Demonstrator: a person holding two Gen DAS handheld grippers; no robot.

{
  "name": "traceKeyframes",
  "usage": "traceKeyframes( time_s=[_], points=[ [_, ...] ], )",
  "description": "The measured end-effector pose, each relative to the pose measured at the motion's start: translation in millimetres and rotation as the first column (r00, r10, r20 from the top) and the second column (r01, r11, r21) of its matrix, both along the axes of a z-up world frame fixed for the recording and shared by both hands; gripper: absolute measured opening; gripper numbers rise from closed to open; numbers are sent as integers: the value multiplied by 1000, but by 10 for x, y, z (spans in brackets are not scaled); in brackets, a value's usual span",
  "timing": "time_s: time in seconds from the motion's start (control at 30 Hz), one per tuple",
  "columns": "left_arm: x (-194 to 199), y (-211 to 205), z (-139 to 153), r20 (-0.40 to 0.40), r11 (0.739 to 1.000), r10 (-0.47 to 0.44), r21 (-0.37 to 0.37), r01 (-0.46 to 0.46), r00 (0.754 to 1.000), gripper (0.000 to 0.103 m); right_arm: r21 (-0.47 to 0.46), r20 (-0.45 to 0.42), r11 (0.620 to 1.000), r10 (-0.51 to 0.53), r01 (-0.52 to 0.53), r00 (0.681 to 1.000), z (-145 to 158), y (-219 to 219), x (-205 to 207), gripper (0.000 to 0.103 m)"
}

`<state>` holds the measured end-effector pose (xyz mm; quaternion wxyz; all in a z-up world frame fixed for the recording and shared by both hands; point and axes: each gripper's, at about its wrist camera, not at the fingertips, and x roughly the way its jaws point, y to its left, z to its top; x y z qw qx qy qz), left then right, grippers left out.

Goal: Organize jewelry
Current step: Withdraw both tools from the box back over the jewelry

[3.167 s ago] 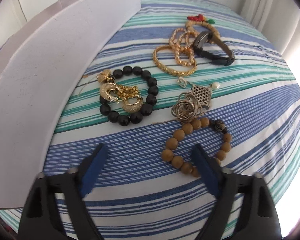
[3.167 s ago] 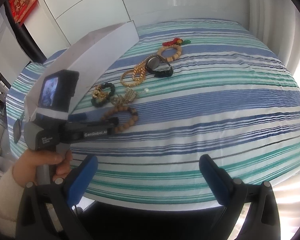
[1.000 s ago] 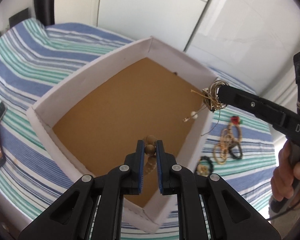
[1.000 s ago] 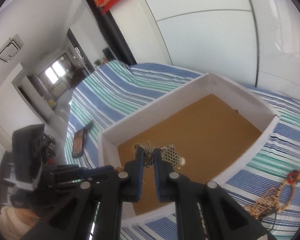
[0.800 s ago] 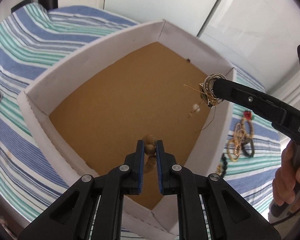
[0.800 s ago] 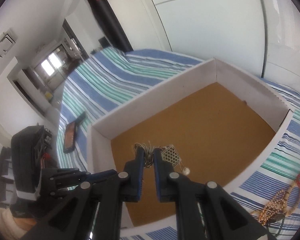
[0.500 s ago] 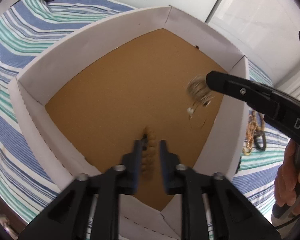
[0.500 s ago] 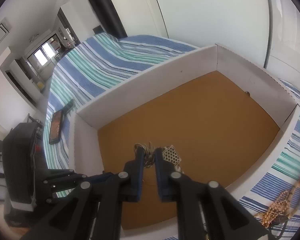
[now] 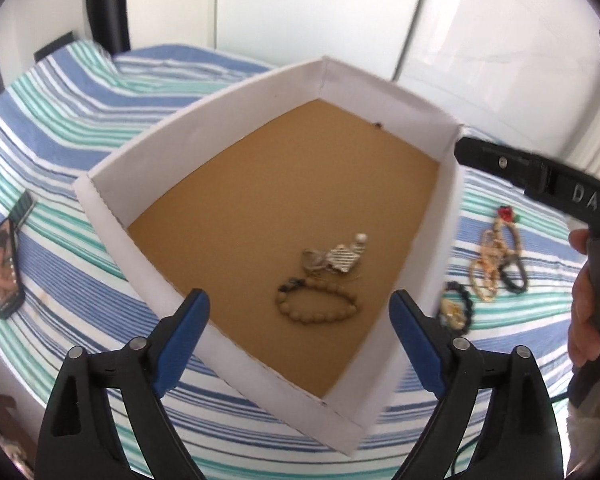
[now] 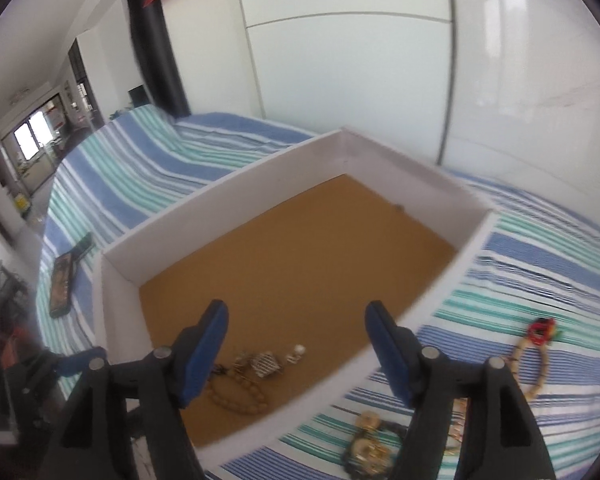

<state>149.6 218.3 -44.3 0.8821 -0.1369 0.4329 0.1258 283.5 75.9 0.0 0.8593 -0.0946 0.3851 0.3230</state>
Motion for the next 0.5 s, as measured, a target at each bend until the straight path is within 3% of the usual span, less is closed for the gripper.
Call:
traceKeyframes(
  time_s=[0.23, 0.5],
  points=[
    [-220, -410, 162, 88, 996, -84, -2, 85, 993, 98, -45, 67, 996, -70, 73, 995, 110, -746, -472, 73],
    [-492, -918, 214, 127, 987, -159, 14, 158, 979, 100, -73, 61, 980, -181, 185, 982, 10, -1559, -1085, 73]
  ],
)
